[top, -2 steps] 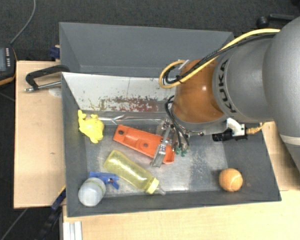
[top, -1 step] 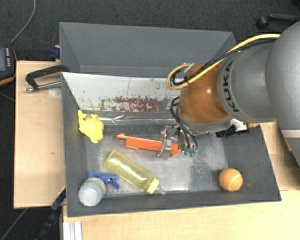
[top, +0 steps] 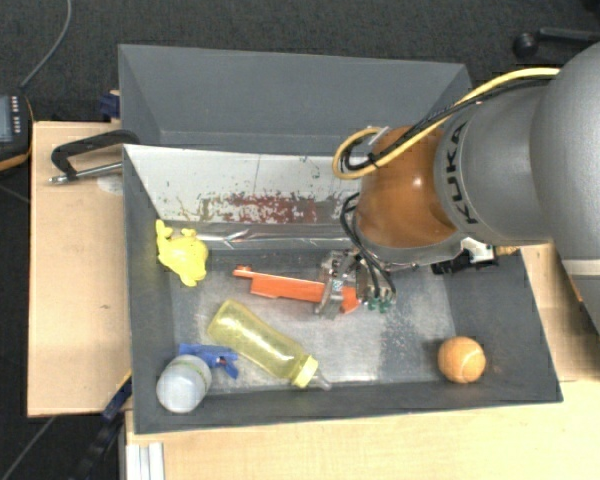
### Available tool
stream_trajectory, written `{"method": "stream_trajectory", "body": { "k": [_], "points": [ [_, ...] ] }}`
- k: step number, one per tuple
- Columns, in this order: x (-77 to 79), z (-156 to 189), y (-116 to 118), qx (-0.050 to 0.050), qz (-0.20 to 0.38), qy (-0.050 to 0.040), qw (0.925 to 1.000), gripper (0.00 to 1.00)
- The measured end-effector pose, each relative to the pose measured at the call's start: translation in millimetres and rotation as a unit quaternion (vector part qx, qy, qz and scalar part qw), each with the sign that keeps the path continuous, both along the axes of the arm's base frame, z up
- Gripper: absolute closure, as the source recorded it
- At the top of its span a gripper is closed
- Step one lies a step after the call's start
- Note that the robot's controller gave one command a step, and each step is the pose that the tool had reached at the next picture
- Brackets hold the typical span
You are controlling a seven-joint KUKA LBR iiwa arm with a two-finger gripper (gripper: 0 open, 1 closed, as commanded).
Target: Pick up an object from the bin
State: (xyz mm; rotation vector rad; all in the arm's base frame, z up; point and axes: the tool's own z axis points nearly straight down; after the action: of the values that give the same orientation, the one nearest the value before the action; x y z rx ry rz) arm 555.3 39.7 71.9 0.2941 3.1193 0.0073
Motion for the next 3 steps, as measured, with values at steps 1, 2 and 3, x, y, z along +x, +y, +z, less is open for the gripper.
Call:
{"method": "stream_trajectory", "body": {
  "k": [1, 2, 3],
  "points": [
    [10.4, 37.8, 3.6, 0.0, -0.012, 0.0019, 0.9999, 1.0],
    [27.9, 67.2, -1.7, 0.001, -0.052, -0.0036, 0.9986, 1.0],
    [17.9, 118.8, -6.2, 0.001, -0.045, 0.0022, 0.999, 1.0]
  ]
}}
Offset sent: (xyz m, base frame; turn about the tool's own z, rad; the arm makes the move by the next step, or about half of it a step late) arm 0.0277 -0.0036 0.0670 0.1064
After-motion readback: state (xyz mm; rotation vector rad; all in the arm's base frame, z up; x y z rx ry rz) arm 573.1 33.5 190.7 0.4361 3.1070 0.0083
